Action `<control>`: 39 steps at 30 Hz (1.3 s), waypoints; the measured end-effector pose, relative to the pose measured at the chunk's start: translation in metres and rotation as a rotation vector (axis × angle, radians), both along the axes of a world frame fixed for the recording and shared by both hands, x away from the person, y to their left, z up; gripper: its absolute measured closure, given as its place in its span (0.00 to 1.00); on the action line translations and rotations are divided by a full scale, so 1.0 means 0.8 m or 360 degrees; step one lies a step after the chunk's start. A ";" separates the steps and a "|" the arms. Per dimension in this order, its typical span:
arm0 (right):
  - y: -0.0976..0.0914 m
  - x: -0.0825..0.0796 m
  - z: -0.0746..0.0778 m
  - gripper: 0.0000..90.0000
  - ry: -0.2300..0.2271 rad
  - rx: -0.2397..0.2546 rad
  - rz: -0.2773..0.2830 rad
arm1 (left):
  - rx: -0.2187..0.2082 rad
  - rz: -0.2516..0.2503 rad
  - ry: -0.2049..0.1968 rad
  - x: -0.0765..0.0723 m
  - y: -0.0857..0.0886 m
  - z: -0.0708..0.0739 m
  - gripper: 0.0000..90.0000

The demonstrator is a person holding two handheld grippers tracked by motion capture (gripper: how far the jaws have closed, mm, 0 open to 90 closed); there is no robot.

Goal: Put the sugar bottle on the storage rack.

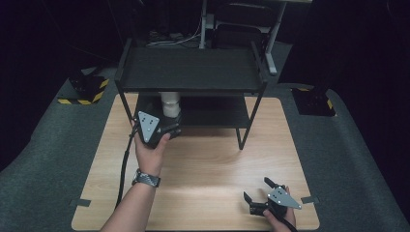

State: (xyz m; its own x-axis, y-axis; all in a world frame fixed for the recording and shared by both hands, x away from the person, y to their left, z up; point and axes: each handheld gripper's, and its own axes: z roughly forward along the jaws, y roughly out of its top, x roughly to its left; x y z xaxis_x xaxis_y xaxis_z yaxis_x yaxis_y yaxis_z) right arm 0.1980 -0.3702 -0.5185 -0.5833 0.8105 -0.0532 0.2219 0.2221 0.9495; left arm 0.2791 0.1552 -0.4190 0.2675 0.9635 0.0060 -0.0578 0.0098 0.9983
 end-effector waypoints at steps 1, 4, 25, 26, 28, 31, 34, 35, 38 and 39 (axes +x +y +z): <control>0.000 0.000 0.000 0.00 0.0000 0.0000 0.0000 | 0.0007 -0.0011 -0.0007 -0.004 0.002 -0.003 0.00; 0.000 0.000 0.000 0.00 0.0002 -0.0002 0.0002 | -0.0014 -0.0025 -0.0023 -0.018 0.006 -0.015 0.00; 0.000 0.001 0.000 0.00 0.0005 0.0000 0.0000 | -0.0025 -0.0150 -0.0006 -0.097 0.048 -0.097 0.00; 0.000 0.001 0.000 0.00 0.0004 0.0001 0.0000 | -0.0025 -0.0157 -0.0005 -0.099 0.049 -0.100 0.00; 0.000 0.001 0.000 0.00 0.0003 0.0002 -0.0001 | -0.0024 -0.0160 0.0014 -0.106 0.052 -0.108 0.00; 0.000 0.001 0.000 0.00 0.0005 0.0001 0.0001 | -0.0041 -0.0171 0.0065 -0.116 0.058 -0.120 0.00; 0.000 0.001 0.000 0.00 0.0002 0.0003 0.0002 | -0.0040 -0.0171 0.0092 -0.124 0.062 -0.132 0.00; 0.000 0.001 0.000 0.00 0.0002 0.0002 0.0003 | -0.0041 -0.0170 0.0103 -0.126 0.063 -0.136 0.00; 0.000 0.001 0.000 0.00 0.0000 0.0000 0.0002 | -0.0040 -0.0163 0.0144 -0.130 0.065 -0.142 0.00; 0.000 0.001 0.000 0.00 0.0000 0.0001 0.0001 | -0.0047 -0.0167 0.0157 -0.131 0.066 -0.144 0.00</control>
